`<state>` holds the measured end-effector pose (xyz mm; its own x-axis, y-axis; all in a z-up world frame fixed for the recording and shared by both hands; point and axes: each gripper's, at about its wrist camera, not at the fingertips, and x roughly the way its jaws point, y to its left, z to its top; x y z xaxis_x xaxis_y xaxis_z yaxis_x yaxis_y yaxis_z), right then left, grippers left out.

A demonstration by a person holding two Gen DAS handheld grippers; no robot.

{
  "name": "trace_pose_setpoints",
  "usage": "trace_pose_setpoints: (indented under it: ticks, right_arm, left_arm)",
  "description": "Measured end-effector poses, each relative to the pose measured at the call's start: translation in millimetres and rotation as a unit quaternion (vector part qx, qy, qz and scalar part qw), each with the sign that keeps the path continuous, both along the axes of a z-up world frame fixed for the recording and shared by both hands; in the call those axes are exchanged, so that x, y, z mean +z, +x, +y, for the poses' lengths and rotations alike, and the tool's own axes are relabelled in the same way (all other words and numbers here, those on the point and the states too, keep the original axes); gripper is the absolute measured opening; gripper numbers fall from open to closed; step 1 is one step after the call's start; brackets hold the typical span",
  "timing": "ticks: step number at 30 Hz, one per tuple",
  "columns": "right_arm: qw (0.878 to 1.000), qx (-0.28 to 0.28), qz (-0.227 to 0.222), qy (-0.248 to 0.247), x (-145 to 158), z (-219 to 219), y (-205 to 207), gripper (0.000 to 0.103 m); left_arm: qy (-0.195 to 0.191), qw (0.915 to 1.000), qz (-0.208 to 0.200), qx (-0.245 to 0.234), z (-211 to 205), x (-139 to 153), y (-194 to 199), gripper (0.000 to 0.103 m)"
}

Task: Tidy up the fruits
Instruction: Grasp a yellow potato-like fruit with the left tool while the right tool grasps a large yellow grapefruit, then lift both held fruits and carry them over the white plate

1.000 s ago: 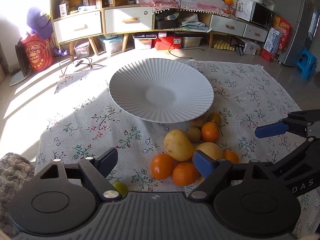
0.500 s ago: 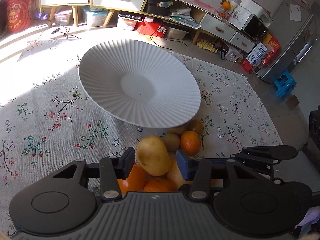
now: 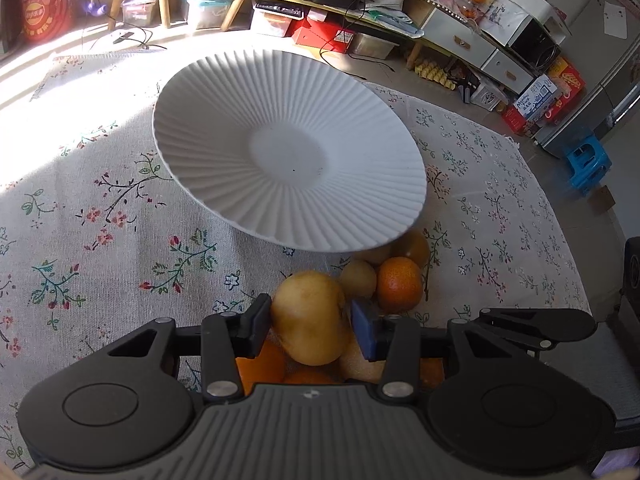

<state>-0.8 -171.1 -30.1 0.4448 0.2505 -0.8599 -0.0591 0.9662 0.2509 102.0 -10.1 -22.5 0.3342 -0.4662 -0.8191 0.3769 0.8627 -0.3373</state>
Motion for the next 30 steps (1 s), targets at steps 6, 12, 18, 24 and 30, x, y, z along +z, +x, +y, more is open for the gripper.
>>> trace_pose_setpoints:
  ticks: [6,12,18,24,30]
  right_arm:
    - [1.0,-0.007,-0.008,-0.004,1,2,-4,0.047]
    - [1.0,-0.012,-0.015,-0.011,9,1,-5,0.046]
    - [0.999,-0.023,-0.03,-0.012,22,-4,-8,0.046]
    - [0.997,-0.041,-0.06,-0.002,41,-11,-7,0.046]
    - [0.994,-0.065,-0.088,-0.003,53,-20,4,0.046]
  left_arm:
    - [-0.007,0.9999,0.005,0.015,4,1,0,0.03]
    - [-0.013,0.9996,-0.004,0.026,12,9,-6,0.024]
    - [-0.016,0.9994,-0.023,0.022,15,19,-14,0.024]
    - [-0.034,0.9982,-0.045,0.023,14,37,-18,0.024]
    - [-0.042,0.9959,-0.071,0.039,11,46,-9,0.024]
